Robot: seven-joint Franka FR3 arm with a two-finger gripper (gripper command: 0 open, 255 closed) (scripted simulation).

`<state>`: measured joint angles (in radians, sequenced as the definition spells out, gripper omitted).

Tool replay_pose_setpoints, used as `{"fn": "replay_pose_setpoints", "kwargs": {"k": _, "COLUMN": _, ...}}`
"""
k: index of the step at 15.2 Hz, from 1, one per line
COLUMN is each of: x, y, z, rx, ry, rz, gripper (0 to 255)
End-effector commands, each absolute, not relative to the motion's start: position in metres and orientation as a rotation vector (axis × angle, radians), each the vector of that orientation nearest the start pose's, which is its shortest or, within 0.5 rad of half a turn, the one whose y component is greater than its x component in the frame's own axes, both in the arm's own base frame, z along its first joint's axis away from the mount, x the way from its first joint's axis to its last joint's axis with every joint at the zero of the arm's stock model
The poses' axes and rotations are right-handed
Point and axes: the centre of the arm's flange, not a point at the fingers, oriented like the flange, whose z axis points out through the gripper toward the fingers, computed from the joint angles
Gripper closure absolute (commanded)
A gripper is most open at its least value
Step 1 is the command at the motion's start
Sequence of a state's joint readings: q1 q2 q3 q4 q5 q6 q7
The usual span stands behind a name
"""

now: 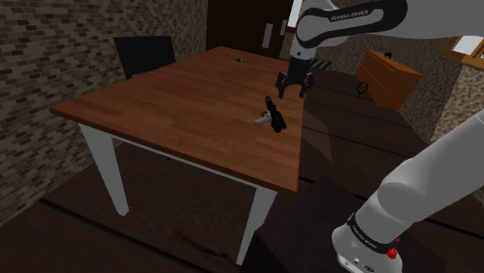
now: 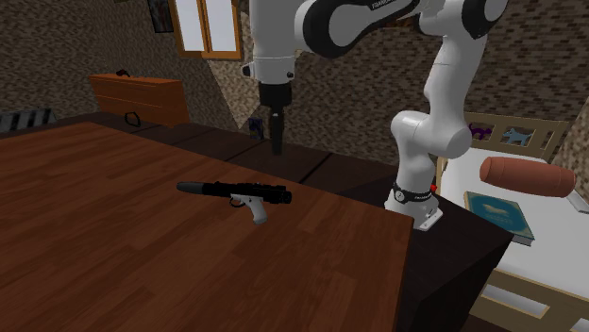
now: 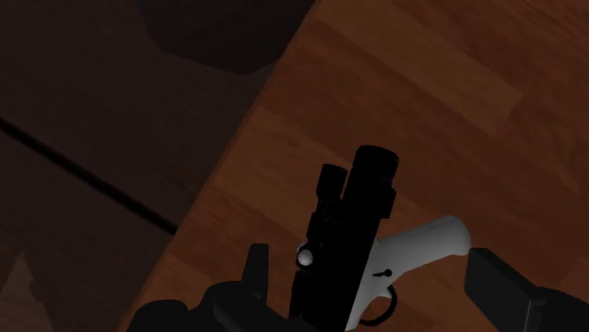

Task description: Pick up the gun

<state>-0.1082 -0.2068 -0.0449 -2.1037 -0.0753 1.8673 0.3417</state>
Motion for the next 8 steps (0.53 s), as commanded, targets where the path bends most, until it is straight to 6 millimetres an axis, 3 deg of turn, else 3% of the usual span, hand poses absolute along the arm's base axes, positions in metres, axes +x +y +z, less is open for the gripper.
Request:
{"fn": "replay_pose_setpoints", "kwargs": {"k": 1, "x": 0.506, "y": -0.091, "z": 0.490, "rx": -3.106, "ry": 0.801, "rz": 0.042, "gripper": 0}}
{"fn": "replay_pose_setpoints", "kwargs": {"k": 8, "x": 0.574, "y": -0.132, "z": 0.441, "rx": -3.056, "ry": 0.983, "rz": 0.060, "gripper": 0}}
